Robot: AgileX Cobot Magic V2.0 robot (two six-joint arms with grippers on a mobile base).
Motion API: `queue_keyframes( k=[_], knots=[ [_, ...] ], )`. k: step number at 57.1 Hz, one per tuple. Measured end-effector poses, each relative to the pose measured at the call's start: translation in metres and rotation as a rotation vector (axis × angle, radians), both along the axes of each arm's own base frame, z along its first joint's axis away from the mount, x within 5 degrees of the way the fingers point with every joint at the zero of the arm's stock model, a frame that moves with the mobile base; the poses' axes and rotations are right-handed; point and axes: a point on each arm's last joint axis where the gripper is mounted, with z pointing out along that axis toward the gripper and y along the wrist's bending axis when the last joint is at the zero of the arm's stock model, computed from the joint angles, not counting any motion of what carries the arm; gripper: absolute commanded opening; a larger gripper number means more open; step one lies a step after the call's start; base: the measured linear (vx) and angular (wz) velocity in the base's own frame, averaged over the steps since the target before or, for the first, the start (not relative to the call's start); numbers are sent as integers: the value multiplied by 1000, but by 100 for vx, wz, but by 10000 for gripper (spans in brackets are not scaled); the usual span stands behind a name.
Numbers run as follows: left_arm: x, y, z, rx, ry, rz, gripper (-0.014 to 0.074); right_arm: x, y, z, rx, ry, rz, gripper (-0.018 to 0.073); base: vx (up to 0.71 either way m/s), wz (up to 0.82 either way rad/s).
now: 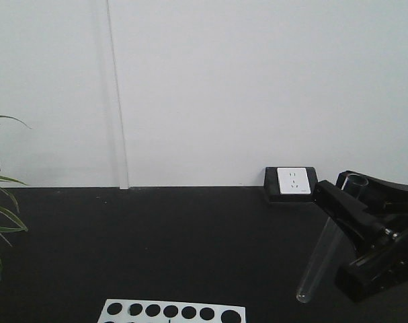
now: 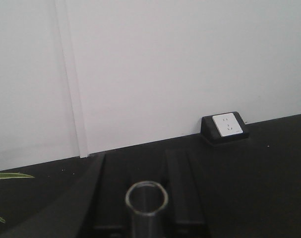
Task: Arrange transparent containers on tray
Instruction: 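Hold both test tubes while the base drives to the yellow tray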
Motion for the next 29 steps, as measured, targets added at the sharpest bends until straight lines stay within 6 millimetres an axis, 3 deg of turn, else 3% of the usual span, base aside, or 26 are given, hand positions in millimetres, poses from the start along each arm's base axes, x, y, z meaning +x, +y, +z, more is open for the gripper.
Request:
queue_keyframes(
  k=[29],
  knots=[
    [0,0,0,1,2,0,-6,0,0,0,0,2,-1,-13,0,0]
  ],
)
